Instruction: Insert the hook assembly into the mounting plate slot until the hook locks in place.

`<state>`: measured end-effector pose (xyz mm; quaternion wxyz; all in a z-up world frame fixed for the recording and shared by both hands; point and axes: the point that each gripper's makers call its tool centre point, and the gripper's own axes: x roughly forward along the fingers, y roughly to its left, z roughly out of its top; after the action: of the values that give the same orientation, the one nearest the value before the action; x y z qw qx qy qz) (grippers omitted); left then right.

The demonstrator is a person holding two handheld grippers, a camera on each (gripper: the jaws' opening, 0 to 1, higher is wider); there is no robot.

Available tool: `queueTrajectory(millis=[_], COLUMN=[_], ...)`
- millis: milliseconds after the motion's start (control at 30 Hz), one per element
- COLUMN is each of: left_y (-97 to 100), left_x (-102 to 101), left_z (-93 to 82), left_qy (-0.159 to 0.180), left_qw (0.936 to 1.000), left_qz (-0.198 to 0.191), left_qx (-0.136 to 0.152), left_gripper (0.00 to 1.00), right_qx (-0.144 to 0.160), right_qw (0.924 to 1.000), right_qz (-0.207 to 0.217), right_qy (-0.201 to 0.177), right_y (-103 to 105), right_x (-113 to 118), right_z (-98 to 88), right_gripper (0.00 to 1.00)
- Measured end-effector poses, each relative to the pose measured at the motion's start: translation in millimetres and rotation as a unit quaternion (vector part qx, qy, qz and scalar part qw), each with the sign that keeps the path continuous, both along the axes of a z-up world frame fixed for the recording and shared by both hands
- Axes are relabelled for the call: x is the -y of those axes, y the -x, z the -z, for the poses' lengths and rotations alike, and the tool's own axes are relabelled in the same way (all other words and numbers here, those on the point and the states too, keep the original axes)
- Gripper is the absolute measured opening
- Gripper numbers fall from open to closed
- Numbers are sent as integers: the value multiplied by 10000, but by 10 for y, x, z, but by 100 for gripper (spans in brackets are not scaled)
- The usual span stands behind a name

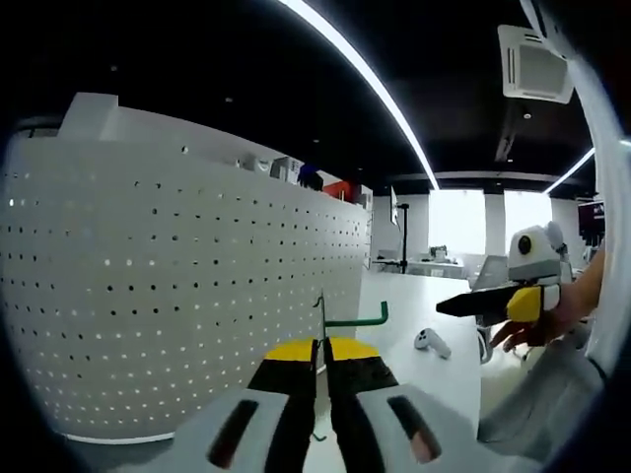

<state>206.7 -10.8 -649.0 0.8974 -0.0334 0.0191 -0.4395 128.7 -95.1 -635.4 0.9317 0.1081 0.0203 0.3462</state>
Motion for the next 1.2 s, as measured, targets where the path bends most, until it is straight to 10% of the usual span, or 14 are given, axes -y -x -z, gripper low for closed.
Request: queueTrajectory(millis=[1200], left_y=[44], left_x=[64], left_z=[-38], left_qy=[76], left_qw=[10000], left_qz=[-15], left_qx=[10], left_gripper=[3], right_qx=[83], right_qw=[9989], right_qz=[-459], right_qy=[-104], right_y=[-403], right_x=[-609], right_z=[-115], right_gripper=[49])
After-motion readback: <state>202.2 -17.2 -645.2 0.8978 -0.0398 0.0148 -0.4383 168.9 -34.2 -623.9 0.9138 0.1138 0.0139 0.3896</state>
